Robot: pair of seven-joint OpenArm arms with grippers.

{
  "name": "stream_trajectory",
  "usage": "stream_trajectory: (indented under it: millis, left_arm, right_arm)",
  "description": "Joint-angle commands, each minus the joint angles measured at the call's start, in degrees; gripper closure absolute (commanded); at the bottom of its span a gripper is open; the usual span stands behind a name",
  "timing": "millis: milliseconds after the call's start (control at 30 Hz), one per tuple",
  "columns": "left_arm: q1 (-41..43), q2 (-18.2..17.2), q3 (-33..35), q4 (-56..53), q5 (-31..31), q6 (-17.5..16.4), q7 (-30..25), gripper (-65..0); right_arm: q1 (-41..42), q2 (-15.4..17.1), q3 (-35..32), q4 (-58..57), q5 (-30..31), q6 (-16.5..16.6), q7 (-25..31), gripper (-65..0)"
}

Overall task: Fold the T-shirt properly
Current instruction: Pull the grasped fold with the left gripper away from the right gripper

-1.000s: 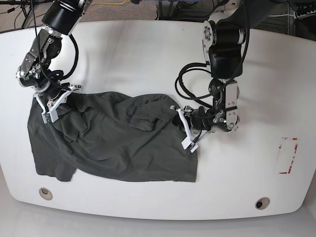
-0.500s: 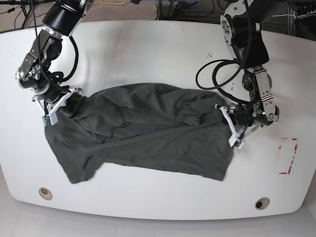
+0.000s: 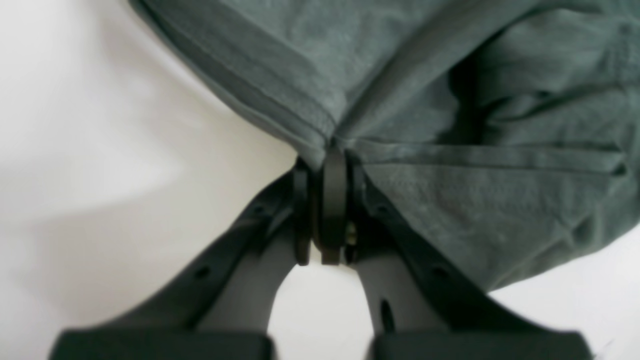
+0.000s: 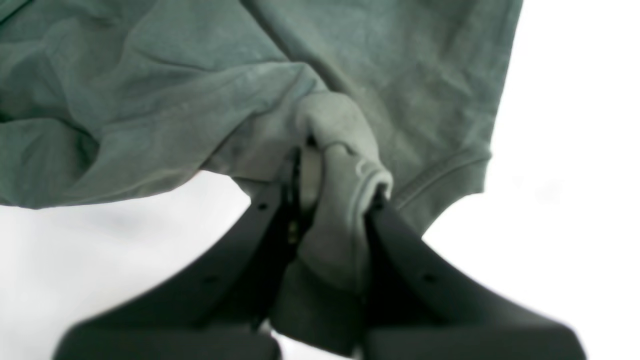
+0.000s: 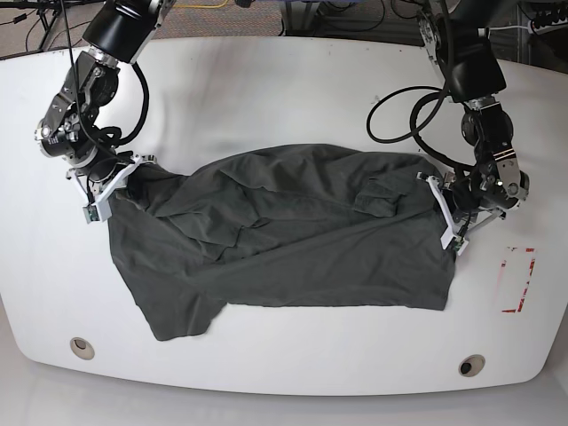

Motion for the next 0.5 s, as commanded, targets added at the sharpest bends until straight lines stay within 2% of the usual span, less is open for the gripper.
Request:
stream_trajectory:
  millis: [0, 333, 467]
  left_arm:
    - [-0.25, -2.2, -2.14, 2.47, 0.2, -0.01, 0.52, -0.1]
    - [-0.16, -6.42, -9.0, 2.91, 0.11, -0.01, 3.34, -0.3]
    - [-0.34, -7.04, -11.02, 2.91, 0.11, -0.01, 3.42, -0.3]
  right_arm:
    - [0.77, 0.67, 0.05, 1.24, 0.46, 0.1, 1.16, 0.0]
    - [1.56, 0.94, 0.05, 1.32, 0.64, 0.1, -0.69, 0.0]
    - [3.15, 0.94, 0.05, 1.32, 0.64, 0.1, -2.18, 0.0]
